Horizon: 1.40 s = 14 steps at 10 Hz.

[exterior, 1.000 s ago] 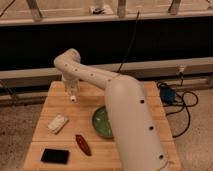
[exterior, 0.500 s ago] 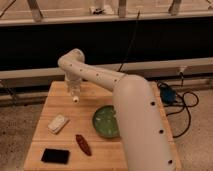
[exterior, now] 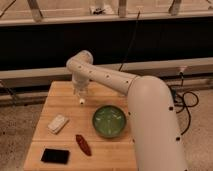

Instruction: Place the bottle in the ceramic bowl

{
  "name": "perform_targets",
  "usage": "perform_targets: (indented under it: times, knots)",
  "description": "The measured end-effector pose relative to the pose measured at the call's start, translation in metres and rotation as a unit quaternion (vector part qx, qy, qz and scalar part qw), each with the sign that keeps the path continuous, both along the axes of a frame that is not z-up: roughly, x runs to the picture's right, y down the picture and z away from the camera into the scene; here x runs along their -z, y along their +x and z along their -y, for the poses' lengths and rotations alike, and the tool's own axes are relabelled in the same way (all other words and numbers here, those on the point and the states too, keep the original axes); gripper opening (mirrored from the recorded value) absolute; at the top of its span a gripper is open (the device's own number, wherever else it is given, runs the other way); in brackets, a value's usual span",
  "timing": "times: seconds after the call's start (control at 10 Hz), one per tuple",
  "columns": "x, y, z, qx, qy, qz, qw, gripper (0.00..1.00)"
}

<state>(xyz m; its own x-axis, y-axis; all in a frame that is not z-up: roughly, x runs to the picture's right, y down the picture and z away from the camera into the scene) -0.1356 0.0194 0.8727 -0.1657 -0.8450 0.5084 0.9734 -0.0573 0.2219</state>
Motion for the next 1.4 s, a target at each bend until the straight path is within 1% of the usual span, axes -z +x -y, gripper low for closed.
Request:
perform_targets:
  times: [0.1,0.2,0.4,0.5,0.6,0.9,1.0,1.2,1.4]
  knots:
    - [0.002,0.003,-0.002,-0.002,0.0,0.002,1.0,0.0]
    - [0.004,0.014,-0.005,-0.003,0.0,0.0,1.0,0.0]
    - [0.014,0.04,-0.016,-0.012,0.001,-0.005,0.9999,0.0]
    - [0.018,0.045,-0.019,-0.015,0.001,-0.005,0.9999,0.0]
    - [0.02,0.05,-0.021,-0.018,0.0,-0.005,0.9998,0.0]
    - [0.03,0.085,-0.026,-0.032,-0.003,-0.012,0.9994,0.0]
    - [0.036,0.094,-0.028,-0.038,-0.003,-0.012,0.9992,0.0]
    - [0.046,0.116,-0.036,-0.048,-0.007,-0.015,0.9987,0.0]
    - [0.06,0.141,-0.052,-0.059,-0.013,-0.021,0.998,0.0]
